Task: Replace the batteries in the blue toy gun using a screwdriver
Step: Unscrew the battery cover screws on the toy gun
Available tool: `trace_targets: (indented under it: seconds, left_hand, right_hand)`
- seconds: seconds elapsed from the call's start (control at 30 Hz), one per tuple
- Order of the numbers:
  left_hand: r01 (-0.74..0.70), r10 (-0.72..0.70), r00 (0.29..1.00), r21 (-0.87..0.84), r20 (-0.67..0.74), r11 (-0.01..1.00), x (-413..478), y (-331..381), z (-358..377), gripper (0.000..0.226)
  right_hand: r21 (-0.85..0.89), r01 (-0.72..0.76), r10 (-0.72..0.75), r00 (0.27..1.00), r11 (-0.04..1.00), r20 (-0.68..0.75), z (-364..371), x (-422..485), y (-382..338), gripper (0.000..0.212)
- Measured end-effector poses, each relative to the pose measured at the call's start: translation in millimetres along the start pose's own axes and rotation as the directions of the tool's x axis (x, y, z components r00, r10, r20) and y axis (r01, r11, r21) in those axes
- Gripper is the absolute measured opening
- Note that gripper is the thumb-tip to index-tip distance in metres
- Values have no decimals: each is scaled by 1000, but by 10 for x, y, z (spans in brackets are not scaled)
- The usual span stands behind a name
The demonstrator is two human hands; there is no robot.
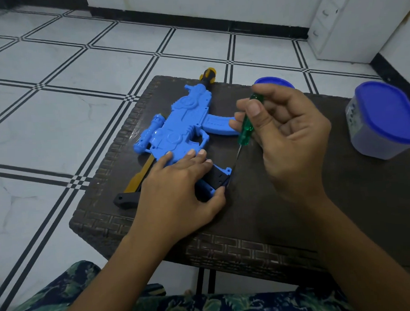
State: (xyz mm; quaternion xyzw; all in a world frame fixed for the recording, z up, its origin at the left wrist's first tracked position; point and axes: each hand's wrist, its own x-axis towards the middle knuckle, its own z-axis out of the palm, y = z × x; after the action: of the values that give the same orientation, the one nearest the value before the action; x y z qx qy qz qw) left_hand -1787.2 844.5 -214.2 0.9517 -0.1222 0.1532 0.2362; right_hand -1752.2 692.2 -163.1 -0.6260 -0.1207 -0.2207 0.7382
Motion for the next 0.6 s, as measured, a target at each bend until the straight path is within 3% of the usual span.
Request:
trace_targets:
  seconds: [0.6]
  left_hand:
    - [-6, 6, 1000, 4, -8, 1000, -6, -2, -7, 52]
  right_hand:
    - [-37, 97, -95, 995, 995, 38, 49, -44, 29, 18]
